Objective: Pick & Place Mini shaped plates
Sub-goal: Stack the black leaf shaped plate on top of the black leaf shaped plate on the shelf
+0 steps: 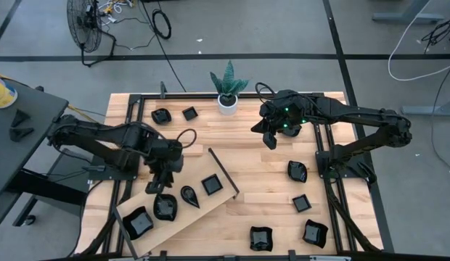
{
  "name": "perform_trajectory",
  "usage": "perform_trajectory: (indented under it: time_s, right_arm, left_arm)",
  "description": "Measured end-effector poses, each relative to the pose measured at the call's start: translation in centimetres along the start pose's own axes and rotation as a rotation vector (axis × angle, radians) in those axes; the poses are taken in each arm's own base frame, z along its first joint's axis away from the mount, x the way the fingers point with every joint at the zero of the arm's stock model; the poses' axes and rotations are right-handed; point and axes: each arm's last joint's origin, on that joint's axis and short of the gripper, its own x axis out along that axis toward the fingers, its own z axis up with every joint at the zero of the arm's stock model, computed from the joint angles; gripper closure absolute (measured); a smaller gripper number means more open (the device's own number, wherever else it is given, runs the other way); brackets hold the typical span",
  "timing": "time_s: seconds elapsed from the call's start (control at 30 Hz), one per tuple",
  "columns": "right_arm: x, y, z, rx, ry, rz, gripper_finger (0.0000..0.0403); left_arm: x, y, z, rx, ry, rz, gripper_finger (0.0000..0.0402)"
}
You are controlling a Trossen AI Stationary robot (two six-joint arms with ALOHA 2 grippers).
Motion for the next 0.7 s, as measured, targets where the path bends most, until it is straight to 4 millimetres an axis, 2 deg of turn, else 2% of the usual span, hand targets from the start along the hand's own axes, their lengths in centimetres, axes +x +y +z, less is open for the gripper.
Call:
perform_trajectory:
  time_s: [0.2,0.4,0.57,0.7]
  right_arm:
    - [0.0,0.0,0.0,-0.001,0.002,-0.001,0.0399]
    - [-0.2,-0.1,-0.1,-0.081,0.007,-0.022,0.0399]
    - [-1.2,-0.2,-0.2,-0.158,-0.005,-0.031,0.0399]
    - [-2.7,-0.8,-0.2,-0.150,-0.040,-0.080,0.0399]
  left_arm:
    - [-1.1,1.9,-0.6,-0.085,0.005,0.145,0.0288]
    - [-2.7,3.3,-0.9,-0.132,-0.058,0.242,0.0252]
    - [-3.9,4.4,-1.5,-0.199,-0.100,0.360,0.0225]
    - [-4.7,5.6,-1.7,-0.342,-0.145,0.463,0.0214]
